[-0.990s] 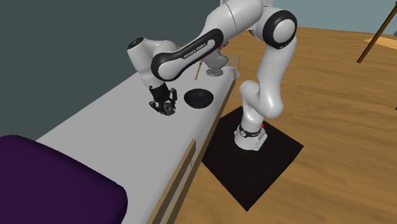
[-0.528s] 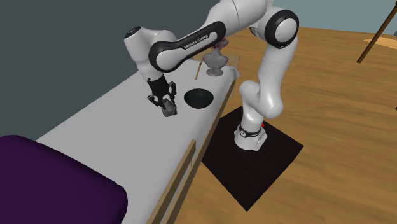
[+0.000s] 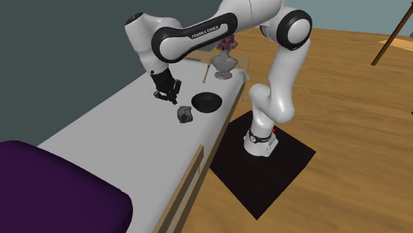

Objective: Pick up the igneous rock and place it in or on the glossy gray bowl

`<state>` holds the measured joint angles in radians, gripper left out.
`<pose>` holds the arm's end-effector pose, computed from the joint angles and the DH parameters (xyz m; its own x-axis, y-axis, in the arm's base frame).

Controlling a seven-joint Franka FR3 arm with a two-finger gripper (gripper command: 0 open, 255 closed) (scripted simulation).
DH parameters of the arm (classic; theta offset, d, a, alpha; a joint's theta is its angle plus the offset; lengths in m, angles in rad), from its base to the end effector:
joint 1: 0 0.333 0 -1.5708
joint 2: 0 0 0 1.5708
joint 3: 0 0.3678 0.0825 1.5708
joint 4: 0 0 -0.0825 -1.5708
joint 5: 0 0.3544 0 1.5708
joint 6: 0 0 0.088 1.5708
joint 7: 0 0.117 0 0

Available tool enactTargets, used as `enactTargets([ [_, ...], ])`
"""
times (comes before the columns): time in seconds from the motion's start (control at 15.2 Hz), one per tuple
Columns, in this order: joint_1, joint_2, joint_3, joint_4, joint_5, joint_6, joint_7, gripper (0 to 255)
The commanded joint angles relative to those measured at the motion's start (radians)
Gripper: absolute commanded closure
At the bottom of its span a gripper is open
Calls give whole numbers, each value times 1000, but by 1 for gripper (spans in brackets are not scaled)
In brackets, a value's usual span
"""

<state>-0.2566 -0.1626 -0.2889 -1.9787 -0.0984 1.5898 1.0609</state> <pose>0.3715 -0.2494 0.5663 -0.0212 -0.9973 -0.0697 -0.9743 0.0049 0.2252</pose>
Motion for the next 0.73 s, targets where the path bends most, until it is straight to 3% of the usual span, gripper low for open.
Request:
enactTargets([
  [0.0,0,0,0,0,0,0,0,255],
  [0.07,0,0,0,0,0,0,0,0],
  [0.66,-123,-134,-229,-314,217,330,-218,0],
])
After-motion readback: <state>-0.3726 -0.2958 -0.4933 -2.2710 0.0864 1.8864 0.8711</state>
